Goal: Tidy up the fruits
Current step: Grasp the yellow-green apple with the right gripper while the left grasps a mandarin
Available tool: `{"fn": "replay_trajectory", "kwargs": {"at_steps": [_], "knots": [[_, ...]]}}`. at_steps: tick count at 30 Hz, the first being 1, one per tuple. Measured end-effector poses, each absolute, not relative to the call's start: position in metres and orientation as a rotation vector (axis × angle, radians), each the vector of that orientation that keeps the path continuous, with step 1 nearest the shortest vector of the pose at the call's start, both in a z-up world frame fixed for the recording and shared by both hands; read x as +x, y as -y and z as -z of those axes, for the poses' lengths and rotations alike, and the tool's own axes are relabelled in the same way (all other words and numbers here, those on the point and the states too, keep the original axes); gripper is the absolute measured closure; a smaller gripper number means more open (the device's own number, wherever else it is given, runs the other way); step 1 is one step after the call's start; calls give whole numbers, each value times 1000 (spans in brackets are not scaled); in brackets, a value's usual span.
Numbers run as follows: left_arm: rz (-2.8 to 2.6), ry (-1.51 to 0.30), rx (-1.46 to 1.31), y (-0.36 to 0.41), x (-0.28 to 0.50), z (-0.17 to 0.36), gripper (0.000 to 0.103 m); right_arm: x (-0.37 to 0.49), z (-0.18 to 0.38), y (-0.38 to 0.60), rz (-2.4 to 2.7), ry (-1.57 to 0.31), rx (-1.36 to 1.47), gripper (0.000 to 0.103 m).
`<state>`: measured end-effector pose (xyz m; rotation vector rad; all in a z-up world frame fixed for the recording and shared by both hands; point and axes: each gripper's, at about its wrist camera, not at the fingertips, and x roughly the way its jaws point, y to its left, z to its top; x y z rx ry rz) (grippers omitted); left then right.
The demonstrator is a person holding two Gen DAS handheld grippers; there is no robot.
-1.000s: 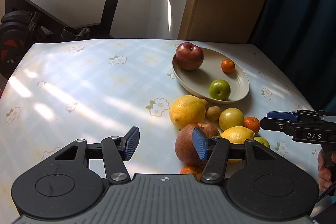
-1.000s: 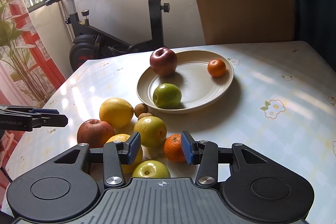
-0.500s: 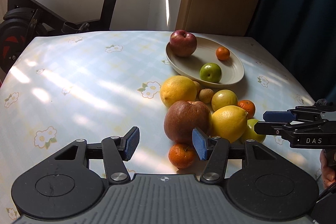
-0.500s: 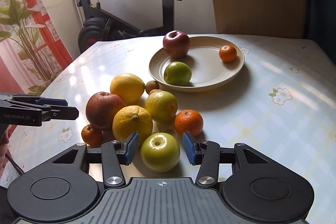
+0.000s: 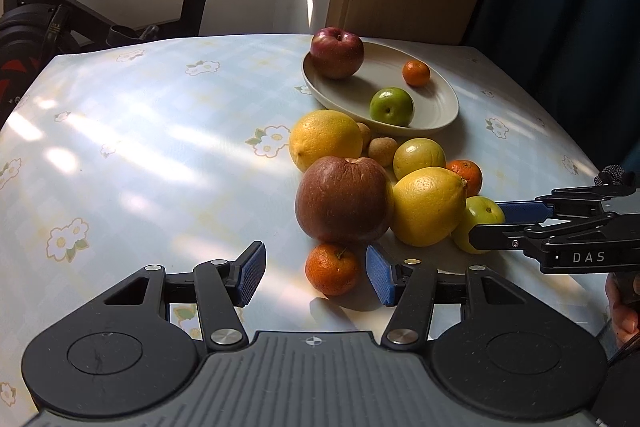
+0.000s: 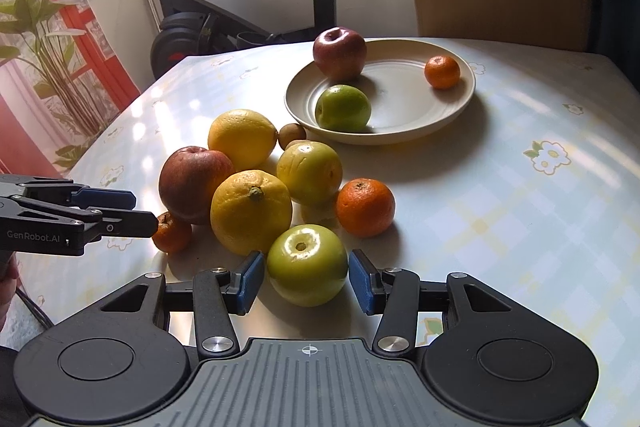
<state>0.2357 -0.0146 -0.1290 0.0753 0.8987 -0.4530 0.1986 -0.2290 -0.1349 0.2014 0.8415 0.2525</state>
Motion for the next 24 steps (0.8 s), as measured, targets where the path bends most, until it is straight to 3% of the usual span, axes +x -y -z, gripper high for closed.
{"fn": "replay_trajectory", "kwargs": {"at_steps": [18, 20, 24], "knots": [[476, -962, 142, 34, 250, 152, 45, 204, 140, 231, -269, -859, 216, 59], [478, -964, 149, 37, 251, 154, 48, 204, 141, 232, -271, -862, 219, 59], [490, -956, 151, 37, 249, 155, 64, 205, 142, 233, -273, -868, 229, 59]]}}
